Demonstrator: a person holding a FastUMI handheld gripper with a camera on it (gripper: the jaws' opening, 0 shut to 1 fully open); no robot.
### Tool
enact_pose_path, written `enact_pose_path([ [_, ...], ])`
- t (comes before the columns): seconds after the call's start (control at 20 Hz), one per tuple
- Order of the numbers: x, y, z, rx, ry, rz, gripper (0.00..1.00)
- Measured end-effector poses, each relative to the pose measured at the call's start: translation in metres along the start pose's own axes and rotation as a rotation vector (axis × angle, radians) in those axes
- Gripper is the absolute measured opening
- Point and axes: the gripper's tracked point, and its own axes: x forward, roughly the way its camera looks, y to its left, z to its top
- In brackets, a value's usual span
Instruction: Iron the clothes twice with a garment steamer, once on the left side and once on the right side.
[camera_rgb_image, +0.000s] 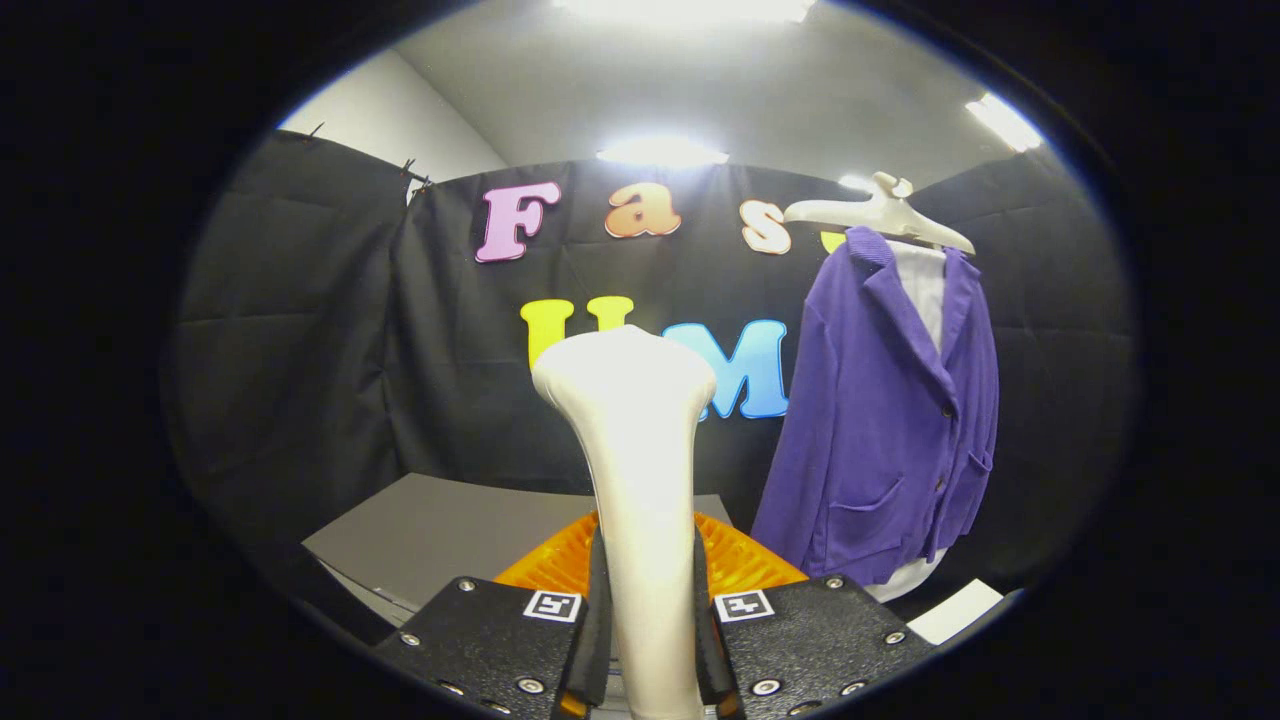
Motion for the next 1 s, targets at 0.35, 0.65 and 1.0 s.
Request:
enact_pose_path([
  [0.35, -0.067, -0.026, -0.031, -0.038, -0.092, 0.004, 0.34],
  [0.65, -0.077, -0.049, 0.0, -0.02, -0.154, -0.027, 0.34],
  [1.0, -0.037, -0.083, 0.06, 0.001, -0.244, -0.079, 0.34],
])
